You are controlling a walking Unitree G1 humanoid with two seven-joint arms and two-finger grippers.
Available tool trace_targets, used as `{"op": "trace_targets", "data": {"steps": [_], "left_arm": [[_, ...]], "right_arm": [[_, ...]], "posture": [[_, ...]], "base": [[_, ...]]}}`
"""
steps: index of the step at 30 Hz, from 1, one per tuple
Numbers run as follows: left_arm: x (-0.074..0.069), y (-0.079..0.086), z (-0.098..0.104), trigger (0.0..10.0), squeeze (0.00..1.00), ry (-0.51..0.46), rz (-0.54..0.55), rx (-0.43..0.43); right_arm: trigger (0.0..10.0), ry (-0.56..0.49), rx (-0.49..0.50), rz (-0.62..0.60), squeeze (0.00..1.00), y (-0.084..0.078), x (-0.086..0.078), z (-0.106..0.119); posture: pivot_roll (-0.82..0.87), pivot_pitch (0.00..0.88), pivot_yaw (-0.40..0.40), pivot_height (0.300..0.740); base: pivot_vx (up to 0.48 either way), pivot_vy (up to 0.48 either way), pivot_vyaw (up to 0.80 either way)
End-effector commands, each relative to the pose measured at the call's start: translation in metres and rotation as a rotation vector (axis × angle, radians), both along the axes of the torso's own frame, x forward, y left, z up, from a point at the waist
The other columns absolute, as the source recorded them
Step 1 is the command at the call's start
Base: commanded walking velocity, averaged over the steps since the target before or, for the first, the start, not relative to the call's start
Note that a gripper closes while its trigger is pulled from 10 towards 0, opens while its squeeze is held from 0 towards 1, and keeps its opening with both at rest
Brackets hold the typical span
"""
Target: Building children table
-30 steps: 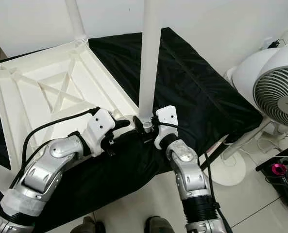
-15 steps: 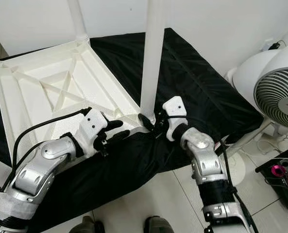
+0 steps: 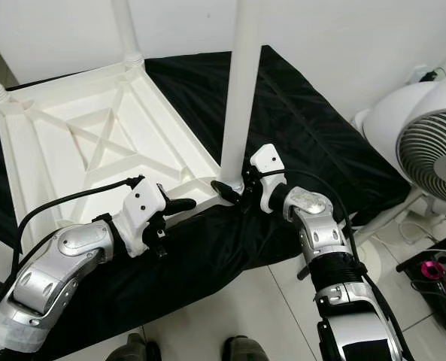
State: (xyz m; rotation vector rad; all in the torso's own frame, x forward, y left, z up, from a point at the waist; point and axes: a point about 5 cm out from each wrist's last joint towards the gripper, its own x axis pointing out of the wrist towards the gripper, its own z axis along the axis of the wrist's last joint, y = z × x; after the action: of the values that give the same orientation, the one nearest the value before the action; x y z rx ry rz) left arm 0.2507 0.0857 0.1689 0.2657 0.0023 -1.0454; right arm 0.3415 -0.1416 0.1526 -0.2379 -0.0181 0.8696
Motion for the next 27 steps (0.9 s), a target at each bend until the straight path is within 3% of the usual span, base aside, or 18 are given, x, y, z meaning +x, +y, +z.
{"op": "trace_targets", "data": {"steps": [1,3,4,5,7,8,9,17,18,22,27], "left_arm": [[-0.005,-0.003,-0.003,10.0,0.00,0.030,-0.047,0.004],[-0.005,-0.004,-0.003,10.0,0.00,0.030,-0.047,0.002],[-0.006,-0.005,-0.003,10.0,0.00,0.031,-0.048,-0.001],[-0.006,-0.006,-0.003,10.0,0.00,0.032,-0.049,-0.002],[-0.006,-0.006,-0.003,10.0,0.00,0.033,-0.050,-0.002],[-0.007,-0.006,-0.003,10.0,0.00,0.033,-0.049,-0.002],[-0.006,-0.006,-0.002,10.0,0.00,0.033,-0.048,-0.003],[-0.006,-0.006,-0.002,10.0,0.00,0.039,-0.043,0.000],[-0.007,-0.005,-0.002,10.0,0.00,0.040,-0.042,-0.001],[-0.007,-0.006,-0.002,10.0,0.00,0.041,-0.041,-0.001],[-0.007,-0.007,-0.002,10.0,0.00,0.043,-0.044,-0.001]], "right_arm": [[10.0,-0.007,-0.011,0.020,0.00,0.006,0.002,-0.002],[10.0,-0.012,-0.014,0.021,0.00,0.007,0.003,-0.002],[8.7,-0.013,-0.015,0.020,0.00,0.007,0.005,-0.002],[5.0,-0.022,-0.017,0.021,0.00,0.008,0.005,-0.002],[5.0,-0.028,-0.018,0.024,0.00,0.008,0.006,-0.002],[1.7,-0.029,-0.015,0.025,0.00,0.008,0.006,-0.002],[0.0,-0.027,-0.012,0.027,0.00,0.008,0.005,-0.002],[0.0,-0.005,0.024,0.022,0.00,0.005,0.000,-0.011],[10.0,-0.002,0.019,0.016,0.00,0.007,-0.004,-0.016],[10.0,0.006,0.024,-0.002,0.00,0.009,-0.008,-0.020],[10.0,0.011,0.075,-0.208,0.00,0.013,-0.010,-0.024]], "posture": [[-0.09,0.069,-0.018,0.740],[-0.09,0.068,-0.022,0.740],[-0.09,0.068,-0.022,0.740],[-0.09,0.070,-0.024,0.740],[-0.09,0.069,-0.024,0.740],[-0.09,0.070,-0.027,0.740],[-0.09,0.070,-0.027,0.740],[-0.10,0.075,-0.030,0.740],[-0.10,0.077,-0.028,0.740],[-0.10,0.078,-0.027,0.740],[-0.10,0.074,-0.033,0.740]], "base": [[0.000,0.000,0.00],[0.000,0.000,0.00],[0.000,0.000,0.00],[0.000,0.000,0.00],[0.000,0.000,0.00],[0.000,0.000,0.00],[0.000,0.000,0.00],[0.000,0.000,0.00],[0.000,0.000,0.00],[0.000,0.000,0.00],[0.000,0.000,0.00]]}}
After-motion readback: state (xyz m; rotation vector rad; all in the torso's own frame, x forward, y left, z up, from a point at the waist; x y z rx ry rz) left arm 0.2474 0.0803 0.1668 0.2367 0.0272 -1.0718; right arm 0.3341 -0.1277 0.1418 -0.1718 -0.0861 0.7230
